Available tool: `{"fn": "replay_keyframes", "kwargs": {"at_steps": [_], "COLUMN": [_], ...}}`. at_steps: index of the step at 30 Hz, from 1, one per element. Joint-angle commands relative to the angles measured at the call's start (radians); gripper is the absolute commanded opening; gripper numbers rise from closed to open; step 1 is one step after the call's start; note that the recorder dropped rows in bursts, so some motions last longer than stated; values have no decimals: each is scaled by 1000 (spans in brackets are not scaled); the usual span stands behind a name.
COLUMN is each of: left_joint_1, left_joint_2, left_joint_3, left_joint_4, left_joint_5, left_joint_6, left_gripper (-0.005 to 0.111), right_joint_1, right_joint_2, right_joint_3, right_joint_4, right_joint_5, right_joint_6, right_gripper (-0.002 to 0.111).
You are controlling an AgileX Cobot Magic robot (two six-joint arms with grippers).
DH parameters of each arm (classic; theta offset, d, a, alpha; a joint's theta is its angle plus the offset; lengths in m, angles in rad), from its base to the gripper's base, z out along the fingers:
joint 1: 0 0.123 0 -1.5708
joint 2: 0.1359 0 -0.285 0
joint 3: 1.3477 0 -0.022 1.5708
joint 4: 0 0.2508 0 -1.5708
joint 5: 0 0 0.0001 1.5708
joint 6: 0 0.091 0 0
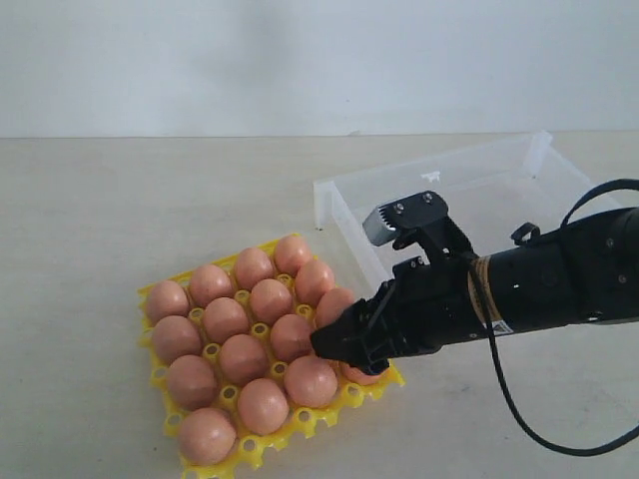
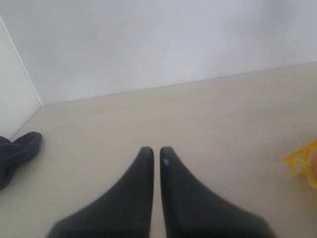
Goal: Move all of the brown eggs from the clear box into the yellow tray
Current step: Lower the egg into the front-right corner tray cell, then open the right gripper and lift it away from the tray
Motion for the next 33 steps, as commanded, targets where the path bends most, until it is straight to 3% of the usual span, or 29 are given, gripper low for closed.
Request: {"fn": "replay_keyframes", "kwargs": {"at_steps": [1, 7, 12, 15, 19, 28, 33], "left_joint_1": [-5, -5, -5, -5, -5, -5, -5], "left_joint_2": [-3, -3, -3, -3, -3, -3, -3], "left_joint_3": [3, 3, 3, 3, 3, 3, 3], "left_joint_4": [-2, -2, -2, -2, -2, -2, -2], "left_joint_5": [-2, -2, -2, -2, -2, -2, -2], "left_joint_6": [-3, -3, -3, -3, -3, -3, -3], "left_gripper": [4, 4, 4, 4, 4, 4, 4], "right_joint_1": [-5, -5, -5, -5, -5, -5, -5], "right_joint_2": [-90, -189, -234, -246, -248, -252, -296], "right_joint_3": [-50, -169, -269, -312, -351, -413, -442], "right_joint_4": [1, 1, 14, 14, 9, -339, -365], "right_joint_5": [25, 113, 304, 481, 749, 1225, 1491], "right_joint_6": [-11, -11, -8, -7, -14, -9, 0], "right_gripper": [69, 69, 66, 47, 1, 0, 0]}}
